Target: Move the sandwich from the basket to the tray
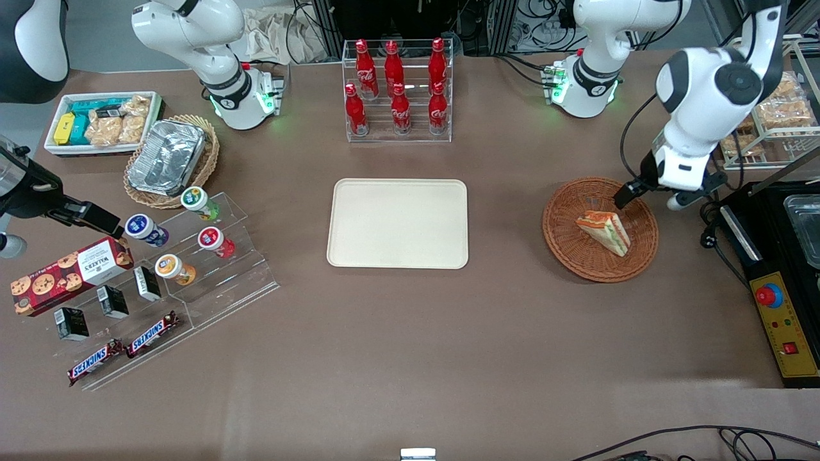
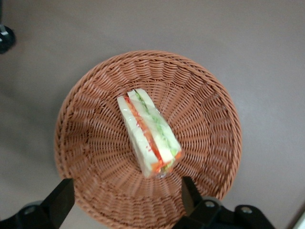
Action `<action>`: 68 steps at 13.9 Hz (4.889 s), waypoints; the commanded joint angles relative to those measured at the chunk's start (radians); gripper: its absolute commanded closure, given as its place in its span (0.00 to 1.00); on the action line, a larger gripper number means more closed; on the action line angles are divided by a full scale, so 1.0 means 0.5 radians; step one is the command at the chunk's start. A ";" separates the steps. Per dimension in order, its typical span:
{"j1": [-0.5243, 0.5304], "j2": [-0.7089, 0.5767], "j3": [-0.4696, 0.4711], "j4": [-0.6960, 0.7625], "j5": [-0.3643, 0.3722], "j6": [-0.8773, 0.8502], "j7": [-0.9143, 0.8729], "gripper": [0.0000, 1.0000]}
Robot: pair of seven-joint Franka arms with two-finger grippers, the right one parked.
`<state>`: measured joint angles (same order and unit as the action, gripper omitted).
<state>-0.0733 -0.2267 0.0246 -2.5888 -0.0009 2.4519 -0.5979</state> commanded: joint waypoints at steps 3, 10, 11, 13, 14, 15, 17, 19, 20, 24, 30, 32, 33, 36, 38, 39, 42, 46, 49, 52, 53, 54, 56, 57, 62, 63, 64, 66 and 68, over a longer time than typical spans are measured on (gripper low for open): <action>0.002 0.223 -0.022 -0.013 0.032 0.250 -0.249 0.01; -0.040 0.398 -0.031 -0.004 0.029 0.425 -0.507 0.01; -0.047 0.407 -0.031 0.005 0.029 0.425 -0.525 0.01; -0.047 0.386 -0.031 0.017 0.029 0.410 -0.519 0.01; -0.050 0.377 -0.031 0.035 0.029 0.392 -0.516 0.01; -0.050 0.355 -0.031 0.048 0.032 0.343 -0.513 0.01; -0.050 0.337 -0.031 0.152 0.032 0.172 -0.522 0.01; -0.050 0.340 -0.034 0.180 0.032 0.115 -0.528 0.01; -0.050 0.346 -0.034 0.174 0.032 0.115 -0.531 0.01; -0.056 0.383 -0.034 0.134 0.032 0.170 -0.568 0.01; -0.056 0.441 -0.034 0.070 0.032 0.333 -0.642 0.01; -0.056 0.481 -0.034 0.039 0.029 0.434 -0.645 0.01; -0.056 0.508 -0.034 0.039 0.029 0.468 -0.669 0.01; -0.105 0.567 -0.028 0.039 0.029 0.530 -0.703 0.01; -0.105 0.570 -0.022 -0.001 0.032 0.572 -0.700 0.01; -0.105 0.570 -0.022 -0.004 0.032 0.576 -0.694 0.07; -0.102 0.518 -0.015 -0.001 0.032 0.551 -0.685 0.52; -0.099 0.392 -0.015 0.069 0.036 0.276 -0.676 1.00; -0.102 0.291 -0.019 0.204 0.109 -0.049 -0.660 1.00; -0.111 0.159 -0.052 0.543 0.210 -0.668 -0.618 1.00; -0.108 0.150 -0.095 0.730 0.216 -0.910 -0.508 1.00; -0.108 0.153 -0.107 0.914 0.217 -1.137 -0.398 1.00; -0.105 0.153 -0.111 1.191 0.186 -1.421 -0.186 1.00; -0.105 0.147 -0.114 1.280 0.177 -1.498 -0.091 1.00; -0.105 0.159 -0.187 1.698 -0.016 -1.931 0.333 1.00; -0.102 0.159 -0.260 1.698 -0.023 -1.931 0.352 1.00; -0.102 0.159 -0.334 1.698 -0.023 -1.931 0.352 1.00; -0.102 0.165 -0.506 1.698 -0.029 -1.928 0.331 1.00; -0.108 0.208 -0.680 1.689 -0.072 -1.897 0.197 1.00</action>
<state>-0.1293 -0.1578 -0.2512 -1.7725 -0.0167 1.5138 -0.4564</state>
